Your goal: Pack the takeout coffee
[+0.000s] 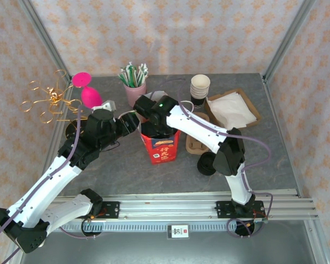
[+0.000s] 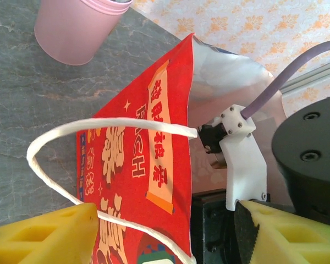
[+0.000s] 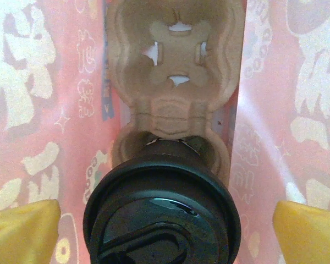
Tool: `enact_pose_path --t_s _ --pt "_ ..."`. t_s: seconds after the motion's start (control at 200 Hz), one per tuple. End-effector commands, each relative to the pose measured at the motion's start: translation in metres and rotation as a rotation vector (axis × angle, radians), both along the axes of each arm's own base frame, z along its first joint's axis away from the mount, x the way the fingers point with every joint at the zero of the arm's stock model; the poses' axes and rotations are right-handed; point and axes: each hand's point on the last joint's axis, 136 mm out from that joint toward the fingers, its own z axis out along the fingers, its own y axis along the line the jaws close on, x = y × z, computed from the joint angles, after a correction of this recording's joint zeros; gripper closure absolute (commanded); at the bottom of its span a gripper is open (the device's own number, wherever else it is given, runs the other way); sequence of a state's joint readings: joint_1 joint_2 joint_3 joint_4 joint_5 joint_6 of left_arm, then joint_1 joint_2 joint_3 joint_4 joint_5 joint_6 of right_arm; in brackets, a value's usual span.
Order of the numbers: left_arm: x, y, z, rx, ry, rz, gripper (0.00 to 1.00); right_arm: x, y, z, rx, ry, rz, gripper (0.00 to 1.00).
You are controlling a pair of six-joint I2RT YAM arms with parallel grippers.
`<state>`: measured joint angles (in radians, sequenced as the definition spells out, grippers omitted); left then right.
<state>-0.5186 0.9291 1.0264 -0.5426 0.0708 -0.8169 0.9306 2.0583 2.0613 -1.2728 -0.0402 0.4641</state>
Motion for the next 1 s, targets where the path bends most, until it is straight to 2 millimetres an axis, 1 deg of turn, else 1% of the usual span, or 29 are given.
enact_pose_path --t_s 0.0,0.18,0.34,0.5,0.651,0.706,0.871,0.996 --pt "0.001 0.001 0.006 0.007 -0.01 -0.003 0.32 0.002 -0.005 0.011 -0.015 -0.03 -0.018 0.05" --pt "0.002 0.0 0.007 0.001 -0.012 -0.005 0.32 0.003 -0.005 0.016 -0.005 -0.038 -0.018 0.06" --pt "0.002 -0.001 0.006 0.001 -0.007 -0.013 0.32 0.002 -0.005 0.016 -0.003 -0.035 -0.019 0.08" --pt "0.003 -0.002 0.006 -0.002 -0.007 -0.013 0.32 0.002 -0.003 0.018 0.006 -0.037 -0.02 0.13" --pt "0.004 -0.007 0.007 -0.017 -0.011 -0.03 0.33 0.003 -0.003 0.019 0.008 -0.041 -0.021 0.17" --pt "0.004 -0.008 0.008 -0.02 -0.012 -0.034 0.33 0.004 -0.003 0.019 0.008 -0.042 -0.021 0.2" --pt "0.006 -0.012 0.007 -0.029 -0.009 -0.05 0.34 0.005 -0.002 0.023 0.016 -0.052 -0.024 0.22" --pt "0.006 -0.013 0.006 -0.029 -0.004 -0.057 0.37 0.005 -0.001 0.02 0.019 -0.036 -0.022 0.22"
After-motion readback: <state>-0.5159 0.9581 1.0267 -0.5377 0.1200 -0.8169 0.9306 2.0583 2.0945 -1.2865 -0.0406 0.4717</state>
